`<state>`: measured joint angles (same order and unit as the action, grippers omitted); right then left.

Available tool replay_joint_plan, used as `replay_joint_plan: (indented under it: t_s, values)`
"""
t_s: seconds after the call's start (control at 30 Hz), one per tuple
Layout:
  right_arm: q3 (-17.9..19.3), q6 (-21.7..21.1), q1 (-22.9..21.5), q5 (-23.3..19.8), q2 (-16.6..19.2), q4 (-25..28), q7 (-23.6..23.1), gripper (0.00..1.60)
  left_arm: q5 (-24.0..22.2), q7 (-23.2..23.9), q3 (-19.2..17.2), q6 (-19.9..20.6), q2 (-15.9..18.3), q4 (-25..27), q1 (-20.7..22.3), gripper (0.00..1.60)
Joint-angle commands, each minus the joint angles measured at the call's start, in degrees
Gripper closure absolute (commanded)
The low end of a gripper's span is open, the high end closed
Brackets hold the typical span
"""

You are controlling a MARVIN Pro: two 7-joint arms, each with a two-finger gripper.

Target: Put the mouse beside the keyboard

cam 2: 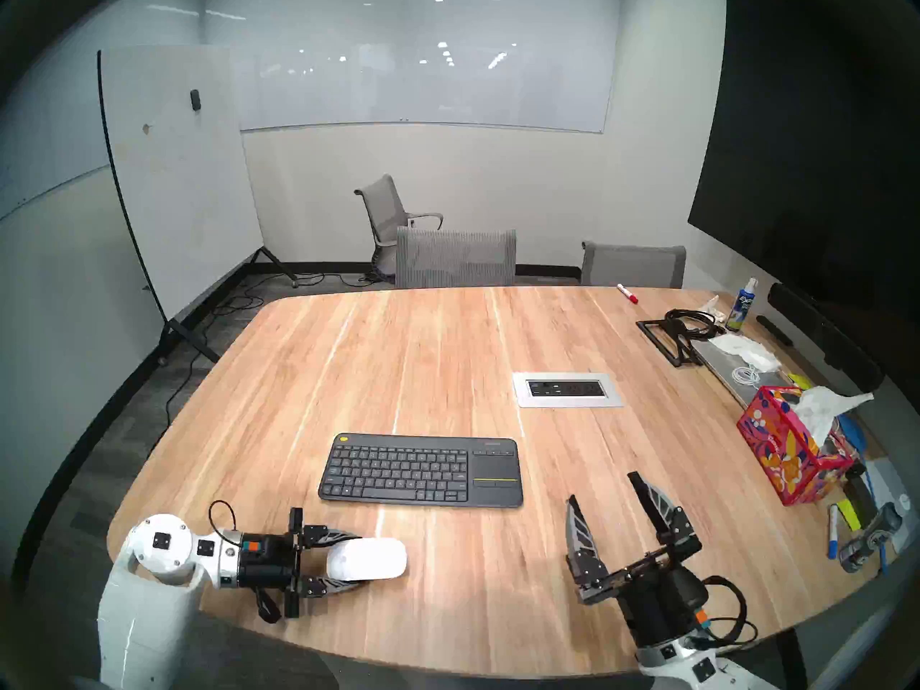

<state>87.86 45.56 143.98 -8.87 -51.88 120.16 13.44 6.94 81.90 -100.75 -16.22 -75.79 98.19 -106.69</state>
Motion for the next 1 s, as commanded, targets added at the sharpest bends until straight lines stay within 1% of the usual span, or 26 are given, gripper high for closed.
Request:
replay_joint_plan:
  t_s: [0.0, 0.4, 0.67, 0.97]
  values:
    - [0.1, 0.1, 0.1, 0.1, -0.1, 0.7, 0.1, 0.00, 0.5, -0.2, 1.7, 1.1, -1.0, 1.5, 1.3, 1.60]
    - [0.1, 0.1, 0.1, 0.1, -0.1, 0.7, 0.1, 0.00, 3.4, -1.0, 4.9, 2.5, -2.3, 1.6, 2.5, 1.60]
    - [0.1, 0.1, 0.1, 0.1, -0.1, 0.7, 0.1, 0.00, 6.6, -2.7, 8.4, 4.4, -4.3, 1.1, 3.9, 1.60]
    - [0.1, 0.1, 0.1, 0.1, -0.1, 0.7, 0.1, 0.00, 9.2, -4.4, 10.9, 5.3, -5.6, -0.3, 4.7, 1.60]
